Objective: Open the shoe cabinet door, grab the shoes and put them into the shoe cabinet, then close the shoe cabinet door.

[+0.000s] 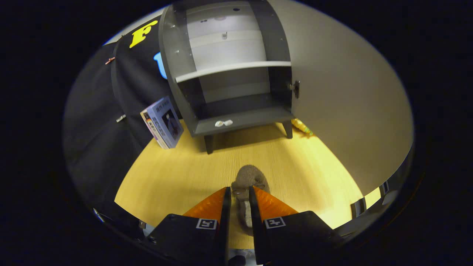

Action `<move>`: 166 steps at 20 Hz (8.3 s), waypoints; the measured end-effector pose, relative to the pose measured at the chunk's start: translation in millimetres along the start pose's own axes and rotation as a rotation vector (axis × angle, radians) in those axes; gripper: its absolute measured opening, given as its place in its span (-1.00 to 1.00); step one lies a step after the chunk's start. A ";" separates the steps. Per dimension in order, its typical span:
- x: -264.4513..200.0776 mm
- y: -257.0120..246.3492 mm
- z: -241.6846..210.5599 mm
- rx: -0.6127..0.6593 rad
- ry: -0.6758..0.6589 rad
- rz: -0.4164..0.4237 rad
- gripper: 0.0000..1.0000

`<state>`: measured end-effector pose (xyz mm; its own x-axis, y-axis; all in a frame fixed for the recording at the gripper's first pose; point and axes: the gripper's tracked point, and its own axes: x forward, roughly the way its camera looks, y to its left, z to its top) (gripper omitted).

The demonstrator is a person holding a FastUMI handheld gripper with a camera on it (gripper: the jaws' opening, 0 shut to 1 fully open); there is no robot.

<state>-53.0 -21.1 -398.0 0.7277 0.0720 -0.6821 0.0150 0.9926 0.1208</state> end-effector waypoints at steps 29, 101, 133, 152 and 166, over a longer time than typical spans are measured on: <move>128.8 -9.7 -54.5 -0.008 0.016 -0.065 -0.36; 186.1 44.8 433.3 -0.086 -0.203 -0.034 0.12; -251.9 -19.1 312.3 -0.098 -0.650 -0.025 1.00; -351.2 -256.5 293.7 0.001 -0.752 -0.221 0.98; -235.9 -300.5 371.8 0.023 -0.721 -0.108 0.96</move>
<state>25.8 -372.8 -5.2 0.9920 -0.1167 -0.0474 0.1210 0.9876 0.1003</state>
